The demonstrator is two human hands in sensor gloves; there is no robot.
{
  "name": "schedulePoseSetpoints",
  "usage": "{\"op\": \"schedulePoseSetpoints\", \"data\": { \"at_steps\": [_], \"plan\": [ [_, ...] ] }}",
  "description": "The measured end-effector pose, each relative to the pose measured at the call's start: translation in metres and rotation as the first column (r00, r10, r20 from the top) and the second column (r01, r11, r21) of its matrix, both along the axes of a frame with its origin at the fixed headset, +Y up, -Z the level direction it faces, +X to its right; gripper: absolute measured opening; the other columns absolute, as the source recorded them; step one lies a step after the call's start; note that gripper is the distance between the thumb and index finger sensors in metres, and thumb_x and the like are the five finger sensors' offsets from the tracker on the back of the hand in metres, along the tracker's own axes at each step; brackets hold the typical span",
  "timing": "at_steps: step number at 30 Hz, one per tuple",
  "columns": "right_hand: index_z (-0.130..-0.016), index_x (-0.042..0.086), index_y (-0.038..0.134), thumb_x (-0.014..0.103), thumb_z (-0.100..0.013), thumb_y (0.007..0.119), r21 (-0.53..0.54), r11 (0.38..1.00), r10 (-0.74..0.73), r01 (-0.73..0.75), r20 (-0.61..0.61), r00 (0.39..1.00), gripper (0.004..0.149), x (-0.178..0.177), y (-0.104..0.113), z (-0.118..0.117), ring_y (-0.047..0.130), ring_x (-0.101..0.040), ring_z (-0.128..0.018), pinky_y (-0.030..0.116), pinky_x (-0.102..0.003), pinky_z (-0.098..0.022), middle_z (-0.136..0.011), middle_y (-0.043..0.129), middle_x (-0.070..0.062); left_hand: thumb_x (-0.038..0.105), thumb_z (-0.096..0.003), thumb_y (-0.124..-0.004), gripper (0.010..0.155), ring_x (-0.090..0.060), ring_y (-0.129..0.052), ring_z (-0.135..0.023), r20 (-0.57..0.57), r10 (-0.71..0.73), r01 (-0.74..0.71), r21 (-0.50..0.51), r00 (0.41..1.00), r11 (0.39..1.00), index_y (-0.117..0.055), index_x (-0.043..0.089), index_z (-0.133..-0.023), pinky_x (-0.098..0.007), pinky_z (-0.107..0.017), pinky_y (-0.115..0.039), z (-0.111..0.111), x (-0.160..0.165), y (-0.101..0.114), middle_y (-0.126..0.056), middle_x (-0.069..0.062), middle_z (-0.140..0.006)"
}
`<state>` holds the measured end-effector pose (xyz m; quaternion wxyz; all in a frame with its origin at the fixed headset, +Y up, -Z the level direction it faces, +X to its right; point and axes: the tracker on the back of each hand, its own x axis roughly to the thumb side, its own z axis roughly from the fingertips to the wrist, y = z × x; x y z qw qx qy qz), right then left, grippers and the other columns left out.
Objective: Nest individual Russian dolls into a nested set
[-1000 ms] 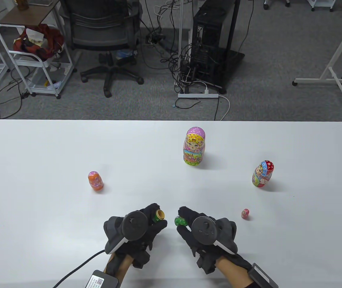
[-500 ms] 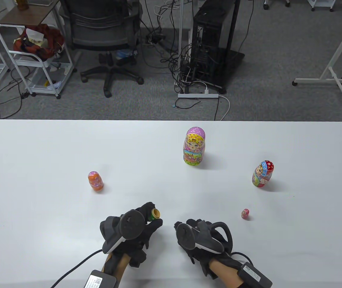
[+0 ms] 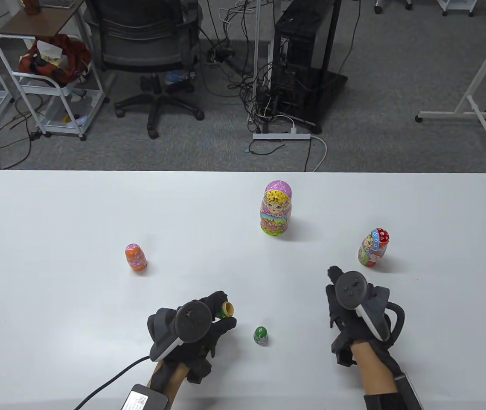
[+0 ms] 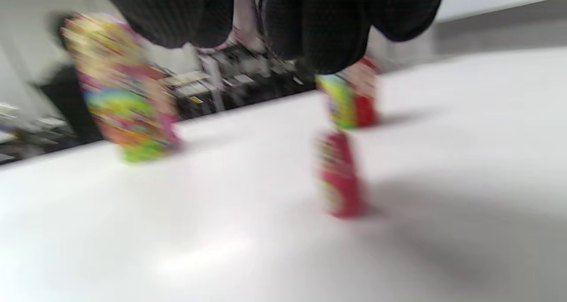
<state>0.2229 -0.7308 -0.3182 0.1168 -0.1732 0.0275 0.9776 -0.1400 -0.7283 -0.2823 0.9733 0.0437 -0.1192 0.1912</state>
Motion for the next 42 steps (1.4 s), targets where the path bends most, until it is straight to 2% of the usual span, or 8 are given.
{"op": "schedulePoseSetpoints", "data": {
  "at_steps": [6, 13, 17, 21, 24, 28, 36, 42],
  "plan": [
    [-0.096, 0.040, 0.064, 0.040, -0.052, 0.075, -0.134, 0.990, -0.036, 0.039, 0.022, 0.999, 0.045, 0.012, -0.024, -0.006, 0.085, -0.028, -0.078, 0.072, -0.048, -0.058, -0.099, 0.075, -0.006, 0.060, -0.0326, -0.088, 0.071, -0.011, -0.104, -0.060, 0.004, 0.003, -0.002, -0.011, 1.000, 1.000, -0.076, 0.022, -0.092, -0.041, -0.055, -0.087, 0.001, 0.001, 0.001, -0.101, 0.005, -0.073],
    [-0.090, 0.033, 0.073, 0.037, -0.049, 0.081, -0.082, 0.995, 0.057, -0.056, 0.009, 0.998, 0.042, 0.003, -0.023, -0.006, 0.091, -0.024, -0.073, 0.077, -0.044, -0.057, -0.092, 0.084, -0.003, 0.058, -0.0317, -0.089, 0.072, -0.010, -0.104, -0.059, 0.009, 0.005, -0.005, -0.016, 1.000, 1.000, -0.076, 0.022, -0.092, -0.041, -0.055, -0.087, 0.002, 0.002, 0.001, -0.101, 0.005, -0.073],
    [-0.090, 0.031, 0.072, 0.040, -0.047, 0.082, 0.011, 1.000, -0.022, 0.023, -0.079, 0.997, 0.045, -0.014, -0.011, -0.002, 0.094, -0.022, -0.069, 0.079, -0.042, -0.054, -0.089, 0.086, -0.003, 0.058, -0.0313, -0.090, 0.071, -0.010, -0.104, -0.059, 0.021, -0.006, 0.006, 0.005, 1.000, 1.000, -0.077, 0.022, -0.091, -0.040, -0.055, -0.087, 0.003, 0.006, 0.003, -0.101, 0.005, -0.072],
    [-0.089, 0.029, 0.072, 0.041, -0.045, 0.082, 0.156, 0.931, -0.263, 0.330, -0.340, 0.903, 0.046, -0.052, 0.012, 0.009, 0.094, -0.021, -0.065, 0.079, -0.043, -0.053, -0.086, 0.087, -0.004, 0.059, -0.0305, -0.091, 0.071, -0.009, -0.104, -0.057, 0.039, -0.016, 0.015, 0.021, 0.999, 1.000, -0.077, 0.023, -0.090, -0.040, -0.055, -0.087, 0.006, 0.011, 0.005, -0.101, 0.006, -0.071],
    [-0.088, 0.028, 0.072, 0.043, -0.045, 0.082, 0.189, 0.860, -0.322, 0.474, -0.520, 0.791, 0.047, -0.081, 0.027, 0.023, 0.095, -0.020, -0.063, 0.080, -0.042, -0.052, -0.084, 0.088, -0.003, 0.060, -0.0298, -0.091, 0.071, -0.009, -0.104, -0.057, 0.054, -0.032, 0.029, 0.041, 0.998, 0.999, -0.077, 0.023, -0.089, -0.040, -0.054, -0.087, 0.009, 0.016, 0.007, -0.101, 0.007, -0.070],
    [-0.086, 0.027, 0.073, 0.046, -0.043, 0.083, 0.182, 0.817, -0.331, 0.547, -0.629, 0.703, 0.048, -0.104, 0.036, 0.036, 0.097, -0.019, -0.057, 0.082, -0.041, -0.049, -0.078, 0.092, -0.002, 0.061, -0.0291, -0.092, 0.072, -0.008, -0.104, -0.056, 0.055, -0.043, 0.039, 0.071, 0.998, 0.997, -0.077, 0.023, -0.089, -0.040, -0.054, -0.087, 0.012, 0.020, 0.010, -0.101, 0.007, -0.069],
    [-0.082, 0.027, 0.079, 0.050, -0.042, 0.084, 0.178, 0.820, -0.318, 0.545, -0.649, 0.691, 0.047, -0.123, 0.031, 0.045, 0.102, -0.015, -0.048, 0.087, -0.038, -0.044, -0.067, 0.099, 0.000, 0.062, -0.0281, -0.092, 0.072, -0.008, -0.103, -0.056, 0.069, -0.041, 0.034, 0.102, 0.997, 0.994, -0.075, 0.024, -0.087, -0.040, -0.055, -0.087, 0.017, 0.027, 0.015, -0.099, 0.008, -0.068],
    [-0.082, 0.028, 0.076, 0.052, -0.041, 0.083, 0.161, 0.837, -0.306, 0.522, -0.653, 0.692, 0.047, -0.133, 0.024, 0.048, 0.100, -0.016, -0.049, 0.085, -0.039, -0.045, -0.066, 0.097, 0.002, 0.062, -0.0273, -0.093, 0.072, -0.007, -0.102, -0.056, 0.082, -0.023, 0.014, 0.111, 0.996, 0.994, -0.074, 0.024, -0.086, -0.040, -0.055, -0.087, 0.020, 0.031, 0.016, -0.098, 0.008, -0.068]
  ]
}}
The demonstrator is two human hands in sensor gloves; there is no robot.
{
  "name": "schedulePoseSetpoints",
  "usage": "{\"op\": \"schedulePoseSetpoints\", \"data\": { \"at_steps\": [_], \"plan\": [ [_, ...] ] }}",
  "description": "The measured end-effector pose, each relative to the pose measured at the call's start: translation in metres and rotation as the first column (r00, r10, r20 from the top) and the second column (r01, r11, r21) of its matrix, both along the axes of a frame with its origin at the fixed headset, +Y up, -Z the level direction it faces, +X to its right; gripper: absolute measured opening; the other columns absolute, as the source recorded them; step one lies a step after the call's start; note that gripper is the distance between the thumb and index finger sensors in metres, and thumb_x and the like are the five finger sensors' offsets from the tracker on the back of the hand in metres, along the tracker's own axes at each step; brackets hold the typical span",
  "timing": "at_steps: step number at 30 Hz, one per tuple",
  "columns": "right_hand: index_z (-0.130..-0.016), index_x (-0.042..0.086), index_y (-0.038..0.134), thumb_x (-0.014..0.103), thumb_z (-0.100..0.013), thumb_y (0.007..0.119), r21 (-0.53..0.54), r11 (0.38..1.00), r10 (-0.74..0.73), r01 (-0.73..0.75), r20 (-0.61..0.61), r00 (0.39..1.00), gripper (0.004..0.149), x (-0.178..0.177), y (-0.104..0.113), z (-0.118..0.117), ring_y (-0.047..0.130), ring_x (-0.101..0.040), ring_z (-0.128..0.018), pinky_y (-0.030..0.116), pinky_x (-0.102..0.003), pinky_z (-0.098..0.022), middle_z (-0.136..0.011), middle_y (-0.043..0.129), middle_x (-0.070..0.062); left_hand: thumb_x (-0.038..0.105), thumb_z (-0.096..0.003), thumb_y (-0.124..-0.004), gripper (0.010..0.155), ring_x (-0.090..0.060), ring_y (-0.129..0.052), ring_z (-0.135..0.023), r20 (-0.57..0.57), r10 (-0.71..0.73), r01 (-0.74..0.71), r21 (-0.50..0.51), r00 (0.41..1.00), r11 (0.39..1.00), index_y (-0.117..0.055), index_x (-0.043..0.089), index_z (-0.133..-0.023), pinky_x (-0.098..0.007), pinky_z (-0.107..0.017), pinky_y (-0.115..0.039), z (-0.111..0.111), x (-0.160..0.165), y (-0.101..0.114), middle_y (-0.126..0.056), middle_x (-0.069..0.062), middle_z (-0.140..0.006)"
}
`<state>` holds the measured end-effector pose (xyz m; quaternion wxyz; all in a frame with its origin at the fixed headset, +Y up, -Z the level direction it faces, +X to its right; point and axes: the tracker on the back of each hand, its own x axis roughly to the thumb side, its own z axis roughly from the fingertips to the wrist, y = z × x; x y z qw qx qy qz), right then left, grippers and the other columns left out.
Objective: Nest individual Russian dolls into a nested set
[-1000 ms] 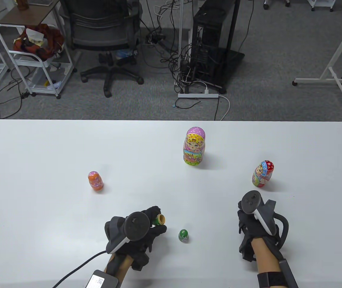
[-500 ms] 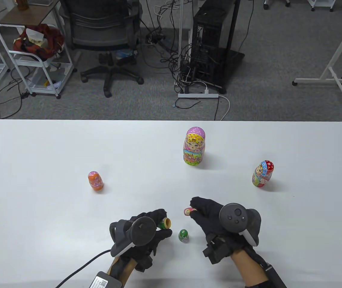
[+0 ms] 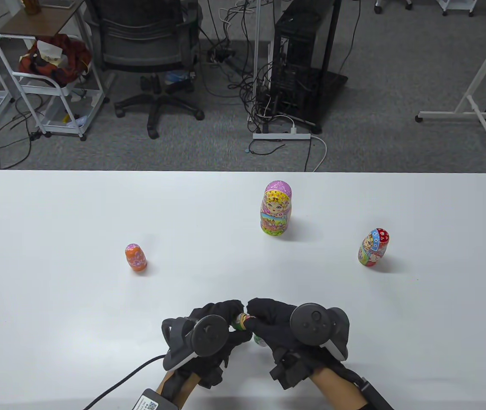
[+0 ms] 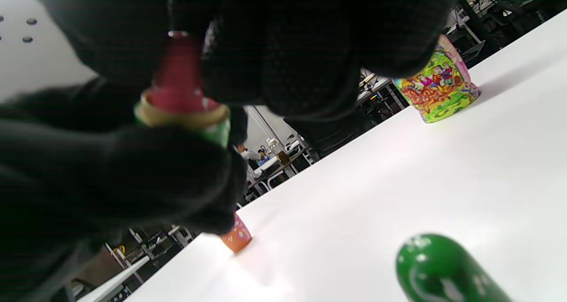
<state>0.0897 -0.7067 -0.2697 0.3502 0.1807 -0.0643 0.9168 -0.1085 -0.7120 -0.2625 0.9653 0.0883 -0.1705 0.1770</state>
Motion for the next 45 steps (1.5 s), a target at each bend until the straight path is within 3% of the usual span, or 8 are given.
{"op": "schedulePoseSetpoints", "data": {
  "at_steps": [5, 9, 15, 21, 29, 33, 39, 45],
  "plan": [
    [-0.087, 0.027, 0.072, 0.059, -0.043, 0.072, -0.001, 1.000, -0.026, 0.026, 0.009, 1.000, 0.055, 0.003, 0.002, 0.000, 0.098, -0.020, -0.054, 0.082, -0.042, -0.047, -0.072, 0.094, -0.001, 0.062, -0.0274, -0.092, 0.072, -0.007, -0.102, -0.056, -0.013, -0.009, 0.009, 0.001, 1.000, 1.000, -0.074, 0.024, -0.086, -0.040, -0.055, -0.087, -0.002, -0.004, -0.001, -0.098, 0.008, -0.068],
    [-0.093, 0.024, 0.066, 0.059, -0.046, 0.065, -0.095, 0.976, 0.198, -0.193, 0.037, 0.980, 0.058, 0.007, -0.013, -0.008, 0.093, -0.029, -0.063, 0.077, -0.048, -0.051, -0.082, 0.087, -0.008, 0.062, -0.0274, -0.092, 0.072, -0.008, -0.102, -0.056, -0.049, -0.002, 0.001, -0.020, 0.999, 1.000, -0.074, 0.024, -0.086, -0.040, -0.054, -0.087, -0.007, -0.013, -0.005, -0.098, 0.008, -0.068],
    [-0.099, 0.041, 0.058, 0.053, -0.048, 0.075, -0.238, 0.849, 0.463, -0.472, -0.094, 0.881, 0.055, -0.001, -0.047, -0.017, 0.083, -0.031, -0.078, 0.072, -0.050, -0.058, -0.099, 0.072, -0.011, 0.061, -0.0269, -0.093, 0.072, -0.008, -0.102, -0.055, -0.076, -0.039, 0.036, -0.044, 0.996, 0.998, -0.074, 0.024, -0.086, -0.040, -0.054, -0.087, -0.013, -0.019, -0.011, -0.098, 0.007, -0.067],
    [-0.095, 0.039, 0.064, 0.056, -0.041, 0.082, -0.151, 0.782, 0.605, -0.604, -0.044, 0.795, 0.059, -0.014, -0.054, -0.013, 0.091, -0.024, -0.064, 0.077, -0.046, -0.052, -0.085, 0.085, -0.003, 0.062, -0.0259, -0.094, 0.073, -0.008, -0.102, -0.055, -0.081, -0.050, 0.046, -0.047, 0.995, 0.998, -0.073, 0.024, -0.085, -0.040, -0.054, -0.087, -0.014, -0.020, -0.011, -0.098, 0.008, -0.067],
    [-0.092, 0.033, 0.069, 0.048, -0.043, 0.085, -0.142, 0.816, 0.561, -0.560, -0.039, 0.827, 0.053, -0.015, -0.052, -0.013, 0.095, -0.022, -0.062, 0.080, -0.043, -0.050, -0.083, 0.089, -0.002, 0.062, -0.0255, -0.094, 0.073, -0.008, -0.101, -0.055, -0.083, -0.063, 0.059, -0.048, 0.995, 0.997, -0.073, 0.025, -0.084, -0.041, -0.054, -0.086, -0.014, -0.020, -0.011, -0.097, 0.008, -0.067],
    [-0.092, 0.035, 0.067, 0.046, -0.044, 0.085, -0.145, 0.877, 0.462, -0.458, -0.007, 0.887, 0.053, -0.005, -0.041, -0.016, 0.093, -0.023, -0.066, 0.079, -0.043, -0.052, -0.087, 0.085, -0.004, 0.062, -0.0258, -0.094, 0.073, -0.008, -0.101, -0.055, -0.091, -0.071, 0.067, -0.054, 0.993, 0.996, -0.073, 0.025, -0.085, -0.041, -0.054, -0.086, -0.015, -0.022, -0.011, -0.097, 0.007, -0.067],
    [-0.094, 0.033, 0.057, 0.043, -0.044, 0.084, -0.053, 0.981, 0.185, -0.187, -0.031, 0.982, 0.058, 0.005, -0.021, -0.012, 0.088, -0.022, -0.073, 0.076, -0.043, -0.058, -0.094, 0.077, -0.003, 0.061, -0.0259, -0.095, 0.072, -0.008, -0.101, -0.055, -0.093, -0.081, 0.076, -0.059, 0.992, 0.995, -0.073, 0.024, -0.085, -0.041, -0.054, -0.086, -0.015, -0.021, -0.011, -0.097, 0.007, -0.067],
    [-0.094, 0.033, 0.055, 0.042, -0.043, 0.084, 0.043, 0.991, 0.128, -0.125, -0.077, 0.989, 0.059, 0.001, -0.012, -0.004, 0.087, -0.021, -0.075, 0.075, -0.043, -0.059, -0.096, 0.074, -0.001, 0.061, -0.0261, -0.095, 0.072, -0.008, -0.102, -0.055, -0.078, -0.083, 0.078, -0.058, 0.994, 0.995, -0.073, 0.024, -0.085, -0.041, -0.054, -0.087, -0.013, -0.018, -0.010, -0.098, 0.007, -0.067]
  ]
}}
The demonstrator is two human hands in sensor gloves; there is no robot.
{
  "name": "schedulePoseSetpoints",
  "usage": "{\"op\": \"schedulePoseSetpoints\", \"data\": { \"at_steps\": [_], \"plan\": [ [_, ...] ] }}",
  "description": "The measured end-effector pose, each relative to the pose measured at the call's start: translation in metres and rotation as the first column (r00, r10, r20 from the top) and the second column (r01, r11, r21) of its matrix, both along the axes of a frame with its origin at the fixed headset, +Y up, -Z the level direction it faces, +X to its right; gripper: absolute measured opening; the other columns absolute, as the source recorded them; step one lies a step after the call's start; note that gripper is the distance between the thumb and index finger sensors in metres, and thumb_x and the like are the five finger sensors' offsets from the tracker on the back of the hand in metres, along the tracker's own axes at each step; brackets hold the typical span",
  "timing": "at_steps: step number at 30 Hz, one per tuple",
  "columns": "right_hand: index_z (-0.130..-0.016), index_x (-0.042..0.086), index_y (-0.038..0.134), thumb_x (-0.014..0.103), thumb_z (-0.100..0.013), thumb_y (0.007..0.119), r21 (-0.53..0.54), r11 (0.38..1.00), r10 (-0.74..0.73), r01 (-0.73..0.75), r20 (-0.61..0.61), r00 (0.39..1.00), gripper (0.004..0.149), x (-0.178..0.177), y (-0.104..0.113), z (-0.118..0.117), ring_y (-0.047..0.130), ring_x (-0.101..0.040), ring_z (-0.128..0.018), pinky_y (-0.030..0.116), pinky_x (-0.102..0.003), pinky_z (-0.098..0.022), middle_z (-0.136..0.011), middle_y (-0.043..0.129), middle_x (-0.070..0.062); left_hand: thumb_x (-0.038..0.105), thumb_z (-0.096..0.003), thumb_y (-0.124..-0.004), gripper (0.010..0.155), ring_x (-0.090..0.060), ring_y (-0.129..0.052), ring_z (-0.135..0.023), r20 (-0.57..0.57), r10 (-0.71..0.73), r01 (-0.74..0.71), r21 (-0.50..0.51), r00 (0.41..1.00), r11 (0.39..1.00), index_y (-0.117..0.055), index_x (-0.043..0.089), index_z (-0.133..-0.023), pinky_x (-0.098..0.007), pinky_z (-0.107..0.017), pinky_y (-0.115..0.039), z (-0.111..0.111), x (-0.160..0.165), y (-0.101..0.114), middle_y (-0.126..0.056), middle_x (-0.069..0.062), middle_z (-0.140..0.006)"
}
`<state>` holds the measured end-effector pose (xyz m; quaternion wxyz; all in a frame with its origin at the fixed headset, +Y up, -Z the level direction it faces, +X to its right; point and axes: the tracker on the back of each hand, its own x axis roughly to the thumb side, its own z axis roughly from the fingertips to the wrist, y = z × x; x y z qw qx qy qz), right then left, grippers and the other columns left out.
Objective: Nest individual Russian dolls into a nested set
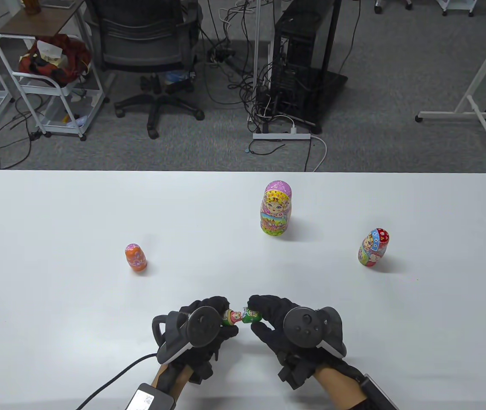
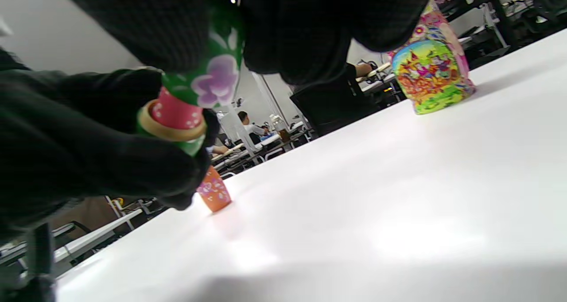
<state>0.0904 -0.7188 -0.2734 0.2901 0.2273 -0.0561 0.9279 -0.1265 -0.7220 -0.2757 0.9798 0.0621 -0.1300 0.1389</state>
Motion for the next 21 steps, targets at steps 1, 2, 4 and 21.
{"op": "schedulePoseSetpoints", "data": {
  "at_steps": [1, 2, 4, 21],
  "plan": [
    [-0.094, 0.033, 0.055, 0.042, -0.043, 0.085, 0.007, 1.000, -0.004, 0.004, -0.006, 1.000, 0.059, -0.001, 0.001, 0.001, 0.087, -0.021, -0.075, 0.075, -0.043, -0.060, -0.096, 0.074, -0.001, 0.060, -0.0261, -0.095, 0.072, -0.008, -0.102, -0.055, 0.003, 0.003, -0.003, 0.001, 1.000, 1.000, -0.073, 0.024, -0.085, -0.041, -0.054, -0.087, 0.000, 0.001, 0.000, -0.098, 0.007, -0.067],
    [-0.093, 0.033, 0.055, 0.042, -0.043, 0.085, 0.018, 1.000, -0.005, 0.005, -0.009, 1.000, 0.059, -0.002, 0.002, 0.002, 0.087, -0.020, -0.075, 0.075, -0.042, -0.059, -0.096, 0.074, -0.001, 0.060, -0.0260, -0.095, 0.072, -0.008, -0.102, -0.055, 0.007, 0.002, -0.002, 0.004, 1.000, 1.000, -0.073, 0.024, -0.085, -0.041, -0.054, -0.087, 0.001, 0.002, 0.001, -0.098, 0.007, -0.066],
    [-0.093, 0.033, 0.055, 0.042, -0.043, 0.085, 0.029, 1.000, 0.002, -0.002, -0.015, 1.000, 0.059, -0.004, 0.003, 0.004, 0.087, -0.021, -0.075, 0.075, -0.042, -0.059, -0.096, 0.074, -0.001, 0.060, -0.0262, -0.095, 0.072, -0.008, -0.102, -0.055, 0.014, 0.003, -0.003, 0.009, 1.000, 1.000, -0.073, 0.024, -0.085, -0.041, -0.054, -0.087, 0.002, 0.003, 0.003, -0.098, 0.007, -0.067],
    [-0.093, 0.032, 0.057, 0.042, -0.043, 0.084, 0.032, 0.999, 0.015, -0.014, -0.029, 0.999, 0.058, -0.009, 0.002, 0.006, 0.088, -0.021, -0.072, 0.076, -0.043, -0.059, -0.094, 0.076, -0.002, 0.060, -0.0258, -0.095, 0.072, -0.008, -0.102, -0.053, 0.049, -0.038, 0.035, 0.061, 0.998, 0.998, -0.075, 0.023, -0.085, -0.040, -0.054, -0.087, 0.008, 0.013, 0.008, -0.099, 0.007, -0.065]
  ]
}}
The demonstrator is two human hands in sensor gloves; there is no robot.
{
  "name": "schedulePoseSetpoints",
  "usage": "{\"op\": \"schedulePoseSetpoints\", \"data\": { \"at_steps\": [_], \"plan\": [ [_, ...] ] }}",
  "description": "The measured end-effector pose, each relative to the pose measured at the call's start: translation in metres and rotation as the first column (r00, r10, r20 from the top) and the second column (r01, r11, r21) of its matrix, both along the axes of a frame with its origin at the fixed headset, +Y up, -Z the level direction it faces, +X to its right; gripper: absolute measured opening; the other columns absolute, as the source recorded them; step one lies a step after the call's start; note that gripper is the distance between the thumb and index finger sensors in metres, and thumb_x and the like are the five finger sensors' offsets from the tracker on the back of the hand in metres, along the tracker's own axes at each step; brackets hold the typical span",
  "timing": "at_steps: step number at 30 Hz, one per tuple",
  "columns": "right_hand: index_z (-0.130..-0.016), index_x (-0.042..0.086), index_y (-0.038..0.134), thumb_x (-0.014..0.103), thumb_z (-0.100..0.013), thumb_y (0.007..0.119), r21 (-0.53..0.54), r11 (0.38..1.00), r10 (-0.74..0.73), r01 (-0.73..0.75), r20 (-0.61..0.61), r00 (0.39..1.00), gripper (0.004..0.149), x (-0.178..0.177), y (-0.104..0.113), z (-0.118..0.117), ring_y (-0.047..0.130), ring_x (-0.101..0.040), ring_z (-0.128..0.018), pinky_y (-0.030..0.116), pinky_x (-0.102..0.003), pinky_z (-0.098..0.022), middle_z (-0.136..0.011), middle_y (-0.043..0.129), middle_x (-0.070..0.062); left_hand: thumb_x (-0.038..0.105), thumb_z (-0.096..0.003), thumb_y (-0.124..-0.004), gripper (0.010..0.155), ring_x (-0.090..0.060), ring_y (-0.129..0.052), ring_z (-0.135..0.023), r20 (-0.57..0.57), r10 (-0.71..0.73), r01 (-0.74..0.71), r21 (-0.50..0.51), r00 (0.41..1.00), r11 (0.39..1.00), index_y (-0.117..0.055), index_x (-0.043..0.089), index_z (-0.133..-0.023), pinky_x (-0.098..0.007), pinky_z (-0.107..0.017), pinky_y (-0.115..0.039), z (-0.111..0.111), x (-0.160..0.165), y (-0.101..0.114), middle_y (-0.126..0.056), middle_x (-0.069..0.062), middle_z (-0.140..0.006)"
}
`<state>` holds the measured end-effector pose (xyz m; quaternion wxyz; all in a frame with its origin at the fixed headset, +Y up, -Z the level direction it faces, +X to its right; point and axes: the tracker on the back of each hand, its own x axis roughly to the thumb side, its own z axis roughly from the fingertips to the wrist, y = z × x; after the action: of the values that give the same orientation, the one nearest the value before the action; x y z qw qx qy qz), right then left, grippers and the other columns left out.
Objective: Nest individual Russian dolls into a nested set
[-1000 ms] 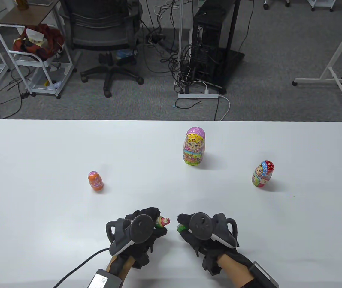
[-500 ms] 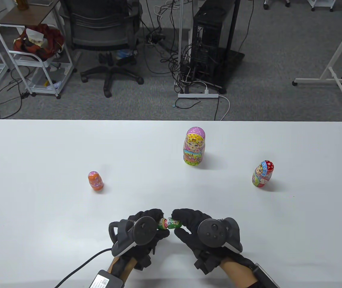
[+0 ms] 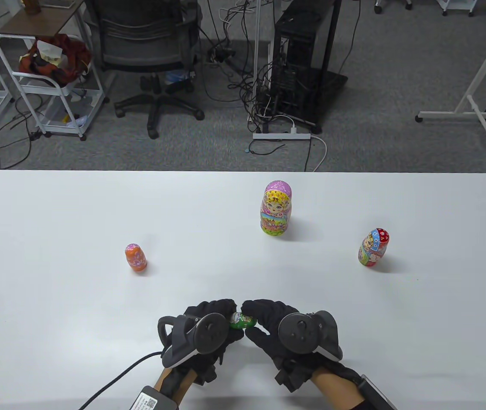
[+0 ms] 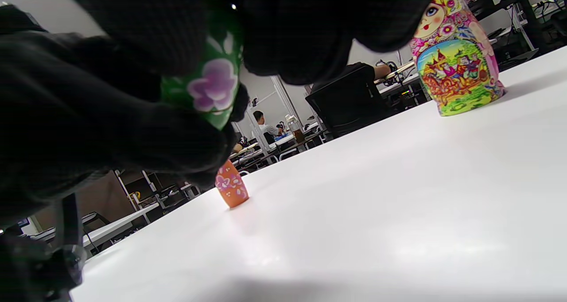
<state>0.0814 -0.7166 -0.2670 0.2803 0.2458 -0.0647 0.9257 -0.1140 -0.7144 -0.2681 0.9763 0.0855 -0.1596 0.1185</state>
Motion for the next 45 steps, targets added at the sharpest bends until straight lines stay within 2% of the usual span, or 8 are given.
{"op": "schedulePoseSetpoints", "data": {
  "at_steps": [20, 27, 29, 31, 33, 37, 40, 45],
  "plan": [
    [-0.091, 0.024, 0.065, 0.040, -0.042, 0.084, -0.067, 0.982, -0.174, 0.176, 0.042, 0.984, 0.054, 0.002, -0.005, -0.004, 0.096, -0.020, -0.063, 0.084, -0.041, -0.054, -0.085, 0.086, -0.007, 0.060, -0.0251, -0.097, 0.071, -0.008, -0.105, -0.045, -0.005, -0.040, 0.040, 0.132, 0.999, 0.990, -0.081, 0.020, -0.082, -0.038, -0.051, -0.090, 0.008, 0.002, 0.006, -0.104, 0.005, -0.058],
    [-0.093, 0.032, 0.060, 0.046, -0.045, 0.077, -0.086, 0.960, -0.258, 0.268, 0.116, 0.959, 0.052, 0.005, -0.011, -0.003, 0.091, -0.021, -0.073, 0.079, -0.042, -0.059, -0.092, 0.080, -0.001, 0.061, -0.0267, -0.094, 0.071, -0.007, -0.105, -0.047, -0.025, 0.076, -0.074, 0.078, 0.997, 0.994, -0.079, 0.021, -0.083, -0.038, -0.052, -0.090, 0.004, 0.005, 0.003, -0.103, 0.007, -0.060],
    [-0.093, 0.033, 0.060, 0.047, -0.046, 0.075, -0.090, 0.955, -0.270, 0.283, 0.131, 0.954, 0.051, 0.005, -0.010, -0.003, 0.090, -0.023, -0.076, 0.077, -0.044, -0.060, -0.093, 0.078, -0.001, 0.062, -0.0288, -0.091, 0.072, -0.007, -0.104, -0.052, -0.024, 0.077, -0.077, 0.018, 0.997, 0.997, -0.076, 0.021, -0.086, -0.039, -0.054, -0.088, 0.002, 0.006, 0.001, -0.101, 0.007, -0.065],
    [-0.093, 0.032, 0.060, 0.045, -0.047, 0.076, -0.062, 0.965, -0.243, 0.254, 0.139, 0.960, 0.051, 0.006, -0.007, -0.004, 0.089, -0.024, -0.076, 0.076, -0.045, -0.060, -0.094, 0.077, -0.002, 0.061, -0.0307, -0.090, 0.073, -0.010, -0.103, -0.060, -0.019, 0.085, -0.085, 0.012, 0.996, 0.996, -0.074, 0.022, -0.091, -0.041, -0.056, -0.086, 0.001, 0.008, -0.001, -0.100, 0.005, -0.073],
    [-0.094, 0.032, 0.060, 0.045, -0.047, 0.077, -0.030, 0.975, -0.212, 0.219, 0.156, 0.965, 0.051, 0.009, -0.002, -0.005, 0.088, -0.025, -0.075, 0.075, -0.046, -0.060, -0.094, 0.077, -0.004, 0.064, -0.0327, -0.085, 0.083, -0.016, -0.098, -0.076, -0.008, 0.042, -0.043, -0.062, 0.999, 0.997, -0.062, 0.022, -0.101, -0.045, -0.062, -0.081, -0.002, 0.008, -0.004, -0.091, 0.001, -0.090],
    [-0.095, 0.030, 0.058, 0.043, -0.047, 0.079, 0.042, 0.998, -0.049, 0.040, 0.232, 0.971, 0.054, 0.017, 0.004, -0.007, 0.086, -0.027, -0.075, 0.073, -0.048, -0.060, -0.095, 0.075, -0.006, 0.070, -0.0354, -0.077, 0.094, -0.032, -0.069, -0.101, 0.020, -0.038, 0.040, -0.137, 0.999, 0.990, -0.041, 0.023, -0.109, -0.061, -0.073, -0.060, -0.007, 0.005, -0.016, -0.059, -0.010, -0.113],
    [-0.096, 0.029, 0.057, 0.043, -0.047, 0.080, 0.049, 0.992, 0.098, -0.120, 0.319, 0.943, 0.057, 0.025, 0.002, -0.013, 0.086, -0.026, -0.075, 0.073, -0.048, -0.060, -0.095, 0.075, -0.006, 0.074, -0.0362, -0.071, 0.098, -0.037, -0.051, -0.108, 0.010, -0.113, 0.113, -0.156, 0.994, 0.981, -0.031, 0.025, -0.111, -0.068, -0.074, -0.045, -0.010, 0.002, -0.022, -0.041, -0.014, -0.118],
    [-0.096, 0.028, 0.057, 0.041, -0.046, 0.082, -0.070, 0.963, 0.263, -0.259, 0.435, 0.861, 0.057, 0.043, -0.013, -0.028, 0.086, -0.027, -0.075, 0.072, -0.049, -0.061, -0.096, 0.074, -0.007, 0.077, -0.0366, -0.067, 0.099, -0.040, -0.034, -0.110, -0.008, -0.222, 0.216, -0.199, 0.975, 0.956, -0.024, 0.027, -0.111, -0.073, -0.073, -0.030, -0.015, 0.000, -0.032, -0.026, -0.015, -0.120]
  ]
}}
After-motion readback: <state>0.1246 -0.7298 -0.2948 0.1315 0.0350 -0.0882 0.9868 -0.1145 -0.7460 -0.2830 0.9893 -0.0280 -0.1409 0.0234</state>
